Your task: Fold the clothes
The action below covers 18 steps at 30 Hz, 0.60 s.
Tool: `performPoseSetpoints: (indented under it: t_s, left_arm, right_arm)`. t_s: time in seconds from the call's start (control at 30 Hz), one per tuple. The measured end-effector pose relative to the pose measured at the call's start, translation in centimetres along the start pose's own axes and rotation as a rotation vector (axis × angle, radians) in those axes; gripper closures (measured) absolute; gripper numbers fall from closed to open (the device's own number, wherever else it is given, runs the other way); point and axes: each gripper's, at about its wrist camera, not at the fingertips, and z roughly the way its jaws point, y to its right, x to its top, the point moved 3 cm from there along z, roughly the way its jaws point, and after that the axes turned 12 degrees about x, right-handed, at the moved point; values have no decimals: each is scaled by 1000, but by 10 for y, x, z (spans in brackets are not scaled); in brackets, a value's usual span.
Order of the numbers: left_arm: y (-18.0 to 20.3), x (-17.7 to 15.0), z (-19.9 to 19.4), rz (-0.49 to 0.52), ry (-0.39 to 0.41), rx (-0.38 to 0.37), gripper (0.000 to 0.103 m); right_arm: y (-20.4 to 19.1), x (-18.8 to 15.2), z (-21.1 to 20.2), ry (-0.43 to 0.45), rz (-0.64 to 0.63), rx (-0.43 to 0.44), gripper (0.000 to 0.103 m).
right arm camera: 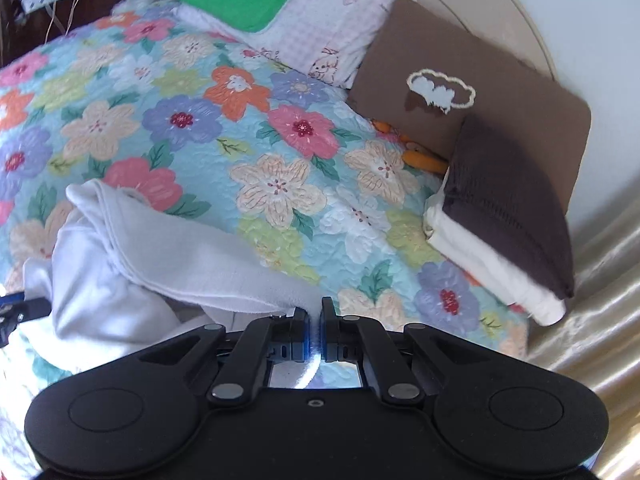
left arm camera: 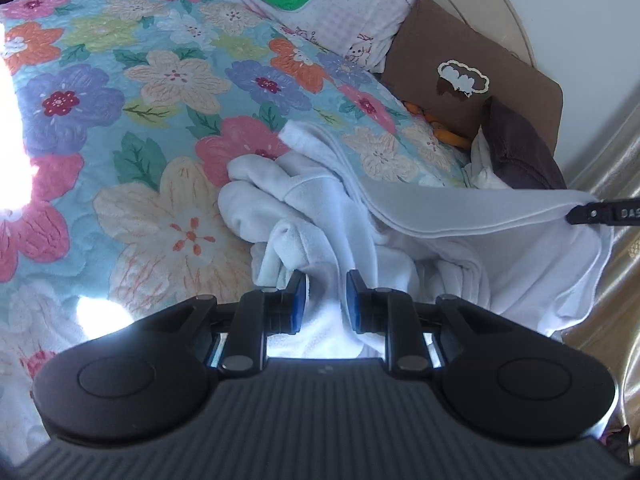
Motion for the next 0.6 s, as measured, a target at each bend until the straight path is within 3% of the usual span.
performPoseSetpoints:
  t_s: [0.13, 0.27, 0.4, 0.6]
  left_arm:
    - [9, -4, 7, 41, -33, 30, 82]
    - [26, -6, 7, 134, 2, 78, 82]
    - [25, -4, 6, 126, 11, 83, 82]
    - [23, 1, 16, 68, 21, 107, 82]
  right_arm:
    - [15, -35, 40, 23, 98, 57, 99]
    - [19, -56, 65, 44, 108, 87, 99]
    - [35, -42, 71, 71, 111, 79, 99]
    - [74, -19, 77, 132, 157, -14, 99]
